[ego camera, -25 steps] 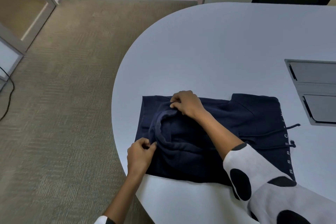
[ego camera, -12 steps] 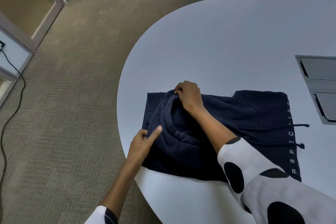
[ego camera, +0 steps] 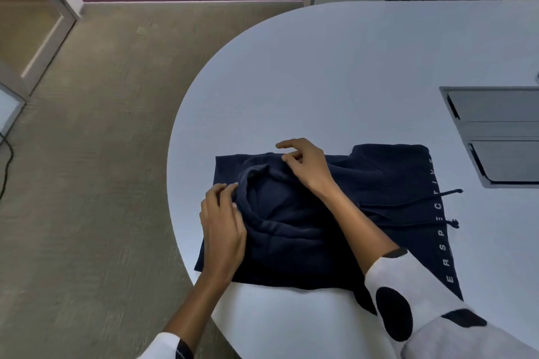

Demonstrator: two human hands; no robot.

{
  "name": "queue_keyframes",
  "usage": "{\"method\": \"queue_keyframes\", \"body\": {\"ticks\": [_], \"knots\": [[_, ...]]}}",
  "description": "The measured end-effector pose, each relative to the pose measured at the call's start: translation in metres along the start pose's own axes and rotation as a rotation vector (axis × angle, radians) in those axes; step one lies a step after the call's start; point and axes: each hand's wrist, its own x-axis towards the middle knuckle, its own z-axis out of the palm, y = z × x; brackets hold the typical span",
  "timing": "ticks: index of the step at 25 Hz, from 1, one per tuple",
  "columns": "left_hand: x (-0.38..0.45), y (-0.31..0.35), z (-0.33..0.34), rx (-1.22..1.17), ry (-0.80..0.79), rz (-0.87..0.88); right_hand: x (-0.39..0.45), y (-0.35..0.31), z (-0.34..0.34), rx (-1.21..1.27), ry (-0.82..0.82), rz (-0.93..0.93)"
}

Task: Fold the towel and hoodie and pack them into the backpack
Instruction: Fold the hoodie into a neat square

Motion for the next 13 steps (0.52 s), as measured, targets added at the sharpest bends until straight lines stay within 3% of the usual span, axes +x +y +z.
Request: {"method": "queue_keyframes", "body": {"ticks": [3, 7, 10, 13], "knots": [[0.011, 0.017, 0.014, -0.120, -0.059, 0.073, -0.027, 0.017, -0.023, 0.005, 0.192, 0.042], [0.017, -0.010, 0.049, 0.293, -0.364, 0.343, -0.064, 0.054, -0.065, -0.091, 0.290, 0.051], [0.014, -0.028, 0.059, 0.581, -0.511, 0.428, -0.090, 0.083, -0.101, -0.228, 0.171, 0.068], [0.013, -0.024, 0.058, 0.628, -0.525, 0.409, -0.109, 0.096, -0.129, -0.493, -0.071, 0.077]]}}
